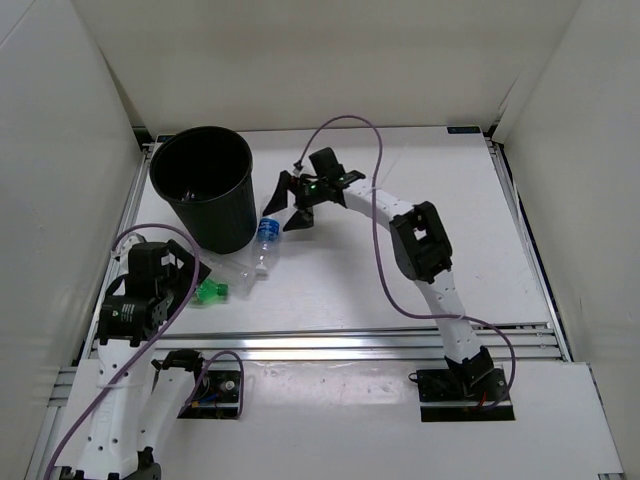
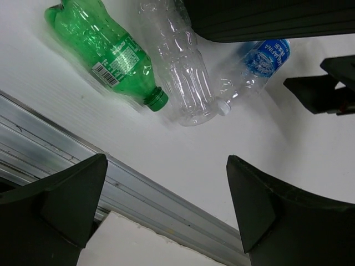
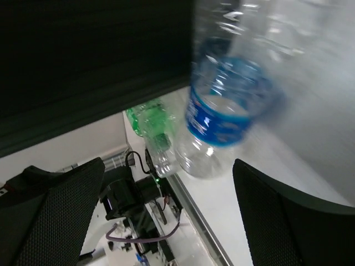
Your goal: Put the plastic bottles in the bin
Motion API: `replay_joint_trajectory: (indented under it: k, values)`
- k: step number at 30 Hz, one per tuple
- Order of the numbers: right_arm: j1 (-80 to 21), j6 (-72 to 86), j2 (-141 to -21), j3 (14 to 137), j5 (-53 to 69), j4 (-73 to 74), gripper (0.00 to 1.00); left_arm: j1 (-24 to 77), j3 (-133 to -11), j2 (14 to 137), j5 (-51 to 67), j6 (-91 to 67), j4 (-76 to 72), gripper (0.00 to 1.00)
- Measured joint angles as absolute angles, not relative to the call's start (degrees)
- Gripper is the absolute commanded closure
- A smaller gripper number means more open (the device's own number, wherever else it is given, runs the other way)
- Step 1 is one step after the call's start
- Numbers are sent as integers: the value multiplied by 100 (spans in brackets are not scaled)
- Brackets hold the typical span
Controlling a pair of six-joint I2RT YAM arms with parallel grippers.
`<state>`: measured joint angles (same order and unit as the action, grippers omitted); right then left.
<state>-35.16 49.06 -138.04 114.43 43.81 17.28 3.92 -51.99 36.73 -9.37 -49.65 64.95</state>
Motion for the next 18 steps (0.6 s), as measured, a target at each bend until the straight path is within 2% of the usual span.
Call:
replay_joint_trajectory:
  k: [8,13,14,15,17,18]
  values:
    - [-3885,5295,-14678,11861,4558,1455,0,392,-5354,3769,-976,-4445,6783,0]
    - [-3833,5561,-14770,11828,4751,1160,2,392,-5419,3754,-998,-4244,7057,0]
    - [-3826,5599,-14772,11817,4753,1133,6,392,-5419,3736,-1004,-4226,7091,0]
    - [-3824,5616,-14772,11802,4729,1094,18,392,-5419,3719,-1015,-4206,7146,0]
    - [-3824,5636,-14772,11723,4670,1028,33,392,-5419,3667,-1022,-4180,7255,0]
    - [-3824,5616,-14774,11671,4650,1013,46,392,-5419,3636,-1028,-4178,7290,0]
